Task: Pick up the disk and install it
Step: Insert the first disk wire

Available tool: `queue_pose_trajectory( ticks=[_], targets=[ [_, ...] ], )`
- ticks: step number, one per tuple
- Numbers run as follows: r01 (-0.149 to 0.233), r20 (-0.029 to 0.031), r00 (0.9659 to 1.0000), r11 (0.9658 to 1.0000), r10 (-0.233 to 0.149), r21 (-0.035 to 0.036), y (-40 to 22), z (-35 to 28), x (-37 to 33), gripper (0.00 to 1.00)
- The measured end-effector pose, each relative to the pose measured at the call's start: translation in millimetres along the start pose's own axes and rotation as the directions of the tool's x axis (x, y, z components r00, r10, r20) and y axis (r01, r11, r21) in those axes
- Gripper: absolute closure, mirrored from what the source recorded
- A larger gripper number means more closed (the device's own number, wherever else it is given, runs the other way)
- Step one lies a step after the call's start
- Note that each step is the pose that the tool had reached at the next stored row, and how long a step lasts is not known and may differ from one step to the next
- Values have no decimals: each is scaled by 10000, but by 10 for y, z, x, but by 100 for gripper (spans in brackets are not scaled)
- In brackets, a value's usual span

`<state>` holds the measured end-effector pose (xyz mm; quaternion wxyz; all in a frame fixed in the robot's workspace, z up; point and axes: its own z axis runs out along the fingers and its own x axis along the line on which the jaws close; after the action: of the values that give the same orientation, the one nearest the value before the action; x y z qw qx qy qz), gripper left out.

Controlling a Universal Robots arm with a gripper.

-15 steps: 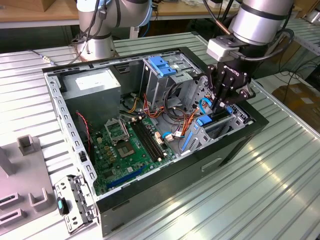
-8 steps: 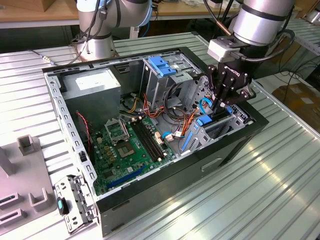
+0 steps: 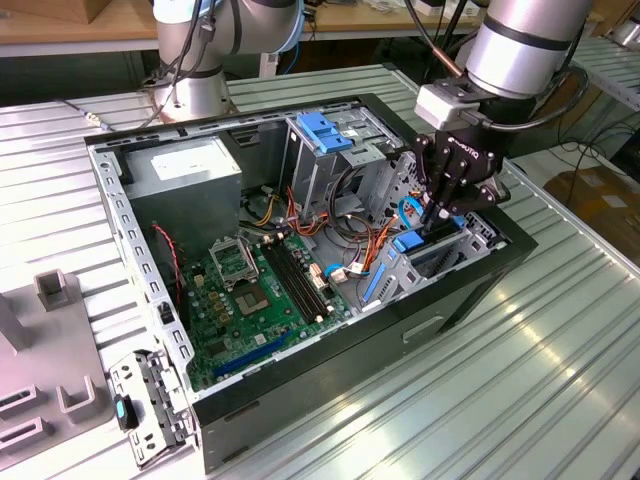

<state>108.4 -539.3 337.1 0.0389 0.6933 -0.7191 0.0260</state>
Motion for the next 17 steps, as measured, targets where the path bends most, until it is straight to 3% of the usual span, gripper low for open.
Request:
queue_pose_trajectory(
  ticks=[4,5,9,11,12,14,17],
  targets=[
    [1,8,10000,10000,-1,2,-1,4,0,83],
    [2,12,10000,10000,-2,1,-1,4,1,76],
    [1,3,10000,10000,-1,2,2,-156,15,76],
    [1,4,10000,10000,-1,3,2,-162,16,76],
    [1,2,10000,10000,-1,3,2,-165,16,78],
    [1,3,10000,10000,-1,3,2,-169,16,89],
    [1,2,10000,10000,-1,2,3,-214,20,89]
  ],
)
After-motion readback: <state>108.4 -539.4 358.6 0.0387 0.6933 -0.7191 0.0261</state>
